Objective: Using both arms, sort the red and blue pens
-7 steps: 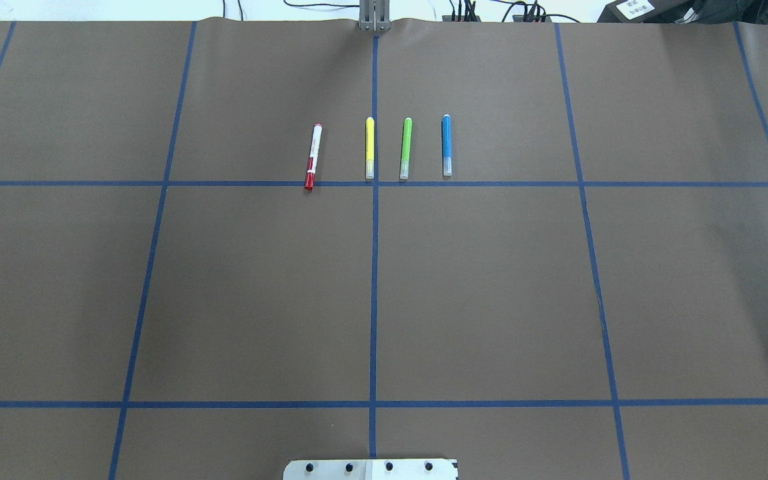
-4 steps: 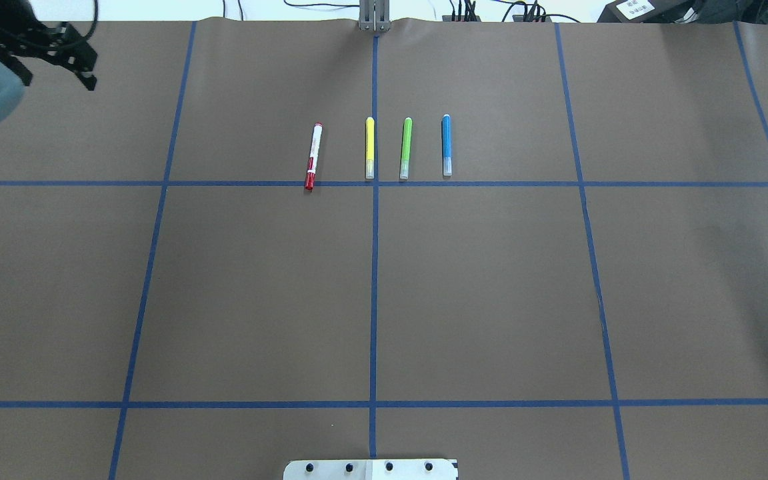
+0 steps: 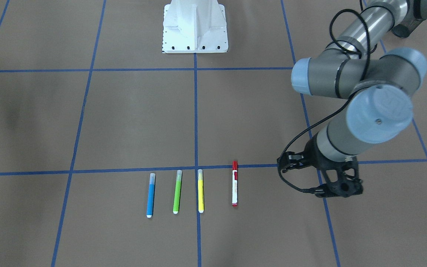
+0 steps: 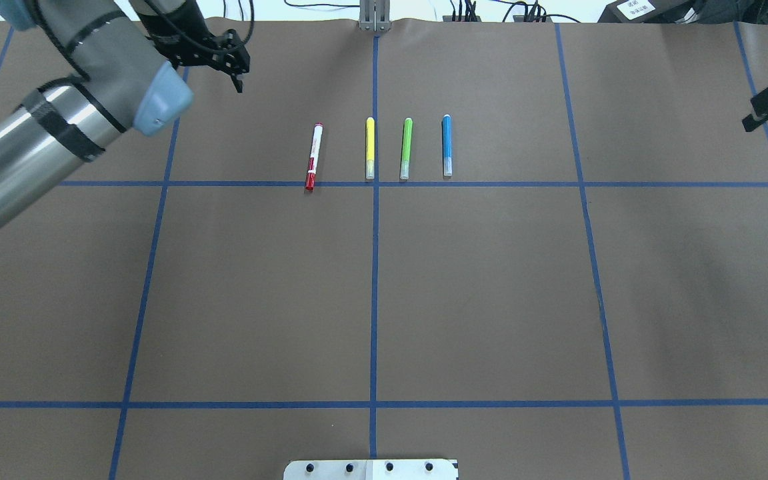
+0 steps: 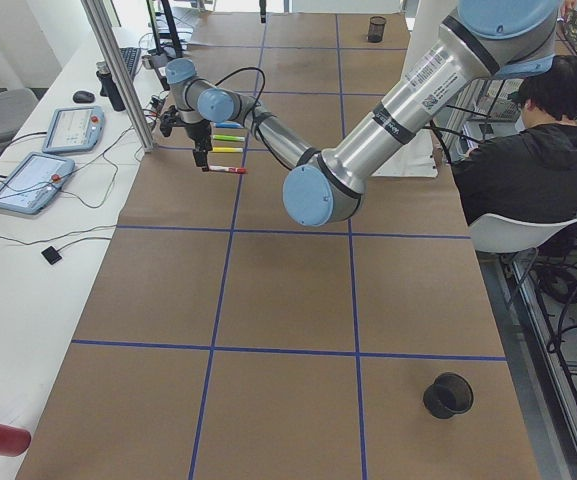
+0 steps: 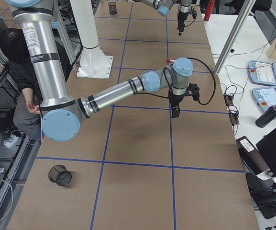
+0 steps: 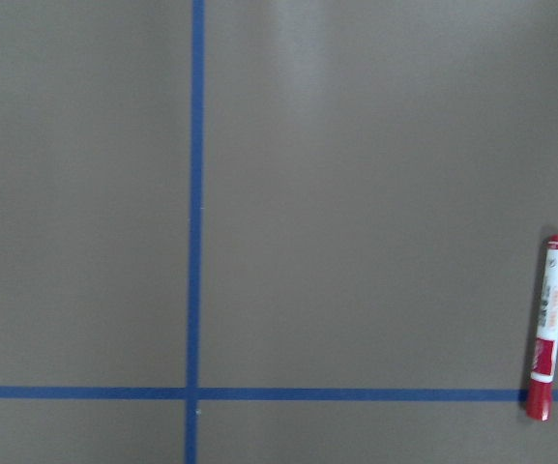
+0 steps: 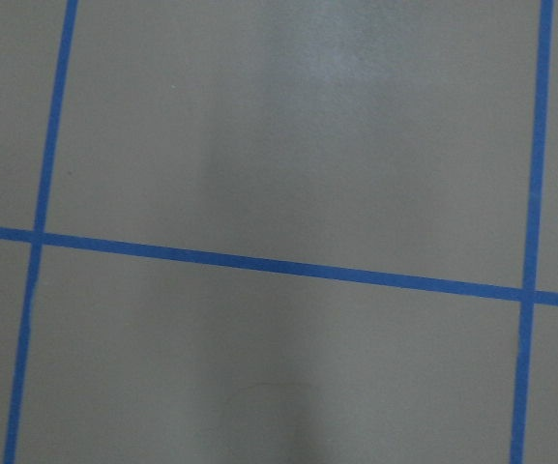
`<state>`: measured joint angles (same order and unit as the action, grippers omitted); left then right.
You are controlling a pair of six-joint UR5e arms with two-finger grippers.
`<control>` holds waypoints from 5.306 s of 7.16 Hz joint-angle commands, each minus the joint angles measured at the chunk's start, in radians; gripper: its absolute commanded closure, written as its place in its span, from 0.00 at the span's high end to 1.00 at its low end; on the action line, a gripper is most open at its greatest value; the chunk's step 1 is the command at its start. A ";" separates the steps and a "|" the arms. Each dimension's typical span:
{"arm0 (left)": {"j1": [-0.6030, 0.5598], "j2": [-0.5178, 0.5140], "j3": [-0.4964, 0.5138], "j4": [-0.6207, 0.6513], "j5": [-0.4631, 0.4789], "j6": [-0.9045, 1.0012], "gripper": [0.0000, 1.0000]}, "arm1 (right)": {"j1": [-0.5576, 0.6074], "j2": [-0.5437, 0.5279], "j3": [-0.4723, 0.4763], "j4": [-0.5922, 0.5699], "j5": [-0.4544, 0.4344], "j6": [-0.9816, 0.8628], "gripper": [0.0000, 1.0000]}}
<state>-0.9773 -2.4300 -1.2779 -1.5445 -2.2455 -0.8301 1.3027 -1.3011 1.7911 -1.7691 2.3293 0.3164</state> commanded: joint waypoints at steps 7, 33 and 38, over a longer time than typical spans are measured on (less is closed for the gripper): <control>0.207 -0.123 0.288 -0.264 0.161 -0.136 0.89 | -0.293 0.270 -0.185 0.174 -0.143 0.523 1.00; -0.004 0.026 0.095 -0.146 -0.006 -0.106 0.00 | -0.539 0.629 -0.746 0.445 -0.343 0.613 0.84; -0.014 0.026 0.097 -0.146 -0.005 -0.090 0.00 | -0.543 0.631 -0.754 0.445 -0.337 0.615 0.54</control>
<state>-0.9867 -2.4038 -1.1819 -1.6904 -2.2498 -0.9276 0.7598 -0.6706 1.0375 -1.3238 1.9907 0.9310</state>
